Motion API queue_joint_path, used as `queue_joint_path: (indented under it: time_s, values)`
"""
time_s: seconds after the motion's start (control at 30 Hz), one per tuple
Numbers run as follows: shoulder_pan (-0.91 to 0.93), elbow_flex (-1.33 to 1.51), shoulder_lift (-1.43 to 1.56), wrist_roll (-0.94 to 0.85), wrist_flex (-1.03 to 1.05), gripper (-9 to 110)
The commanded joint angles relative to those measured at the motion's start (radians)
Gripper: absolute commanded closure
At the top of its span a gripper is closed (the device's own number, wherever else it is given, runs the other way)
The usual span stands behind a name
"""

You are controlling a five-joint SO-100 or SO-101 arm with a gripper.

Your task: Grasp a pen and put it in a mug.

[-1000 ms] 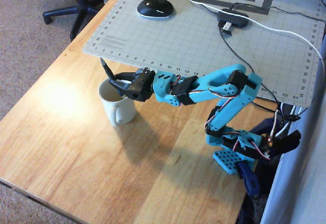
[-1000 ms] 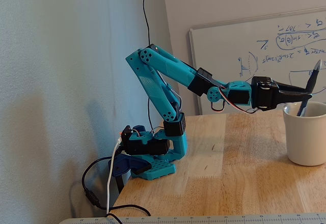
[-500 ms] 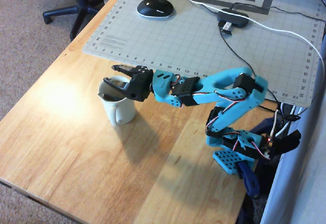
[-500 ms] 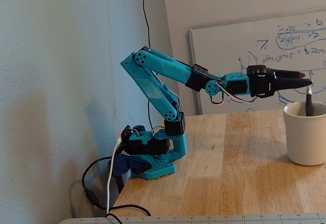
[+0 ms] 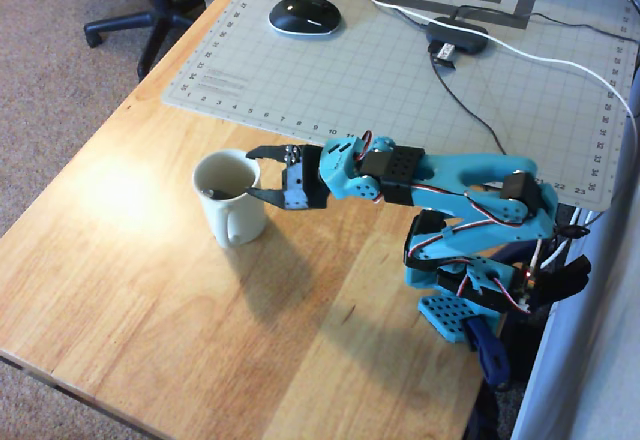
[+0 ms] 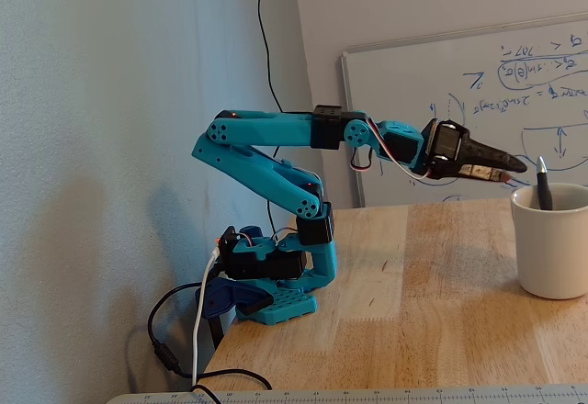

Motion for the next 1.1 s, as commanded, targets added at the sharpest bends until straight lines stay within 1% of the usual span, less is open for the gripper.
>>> queue_joint_path:
  time_s: [0.0,0.17,0.27,0.33,0.6,0.83,1.07]
  values:
    - [-0.011,-0.017,0.12,-0.256,0.255,83]
    - [-0.008,0.044,0.249,-0.515,0.489,88]
    - [0.005,0.098,0.344,-0.638,0.557,90]
    - [0.006,0.143,0.391,-0.683,0.577,90]
    - [0.031,0.301,0.581,-0.712,0.611,95]
    - [0.021,0.402,0.696,-0.723,0.723,96]
    - [0.035,0.408,0.778,-0.894,0.853,96]
